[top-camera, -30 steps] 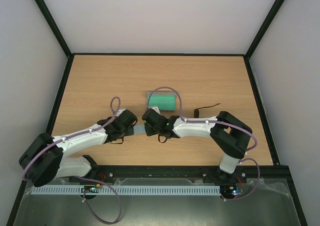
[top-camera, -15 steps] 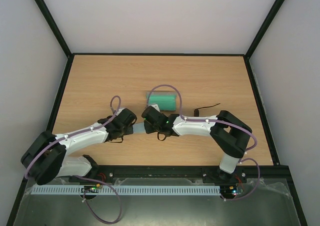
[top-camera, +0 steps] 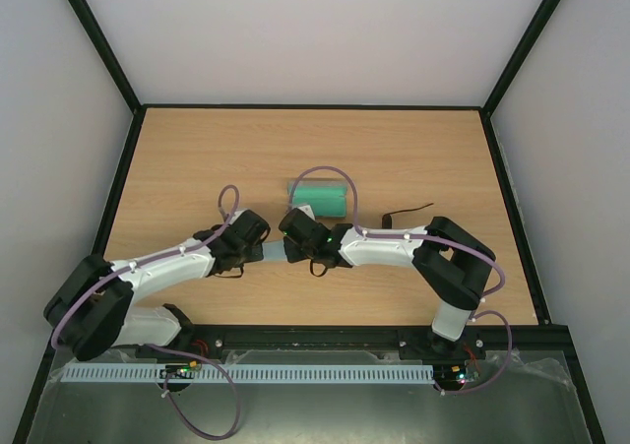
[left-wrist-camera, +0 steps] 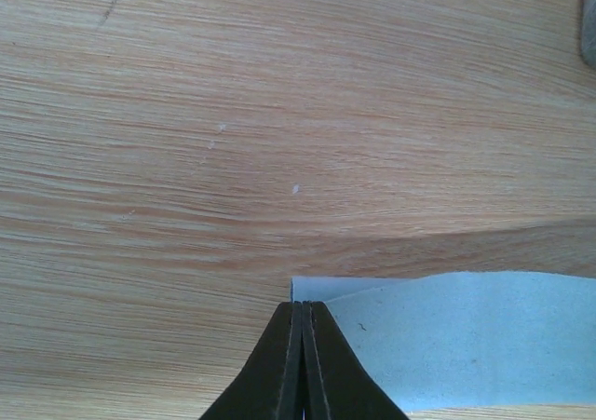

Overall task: Organize the sunglasses
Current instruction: Fold the glasses cleaning cloth at the center of the board.

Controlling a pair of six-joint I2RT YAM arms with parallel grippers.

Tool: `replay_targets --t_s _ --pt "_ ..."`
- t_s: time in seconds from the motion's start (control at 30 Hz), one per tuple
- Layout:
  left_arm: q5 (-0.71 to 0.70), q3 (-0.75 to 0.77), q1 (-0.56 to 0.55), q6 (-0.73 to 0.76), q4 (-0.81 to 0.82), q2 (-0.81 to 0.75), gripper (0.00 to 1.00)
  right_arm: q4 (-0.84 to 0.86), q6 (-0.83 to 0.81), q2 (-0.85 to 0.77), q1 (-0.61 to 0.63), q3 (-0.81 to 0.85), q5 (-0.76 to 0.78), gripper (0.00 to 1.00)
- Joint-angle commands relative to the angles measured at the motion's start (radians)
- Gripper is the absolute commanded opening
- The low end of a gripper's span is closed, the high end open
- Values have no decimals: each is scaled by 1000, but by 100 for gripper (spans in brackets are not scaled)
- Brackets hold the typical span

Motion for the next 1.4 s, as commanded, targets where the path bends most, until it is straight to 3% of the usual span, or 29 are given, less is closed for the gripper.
replay_targets --t_s 0.0,1.37 --pt "-3 29 8 11 8 24 2 -6 1 8 -5 -10 10 1" --pt "-17 48 17 25 30 79 2 0 -11 32 -29 -7 7 1"
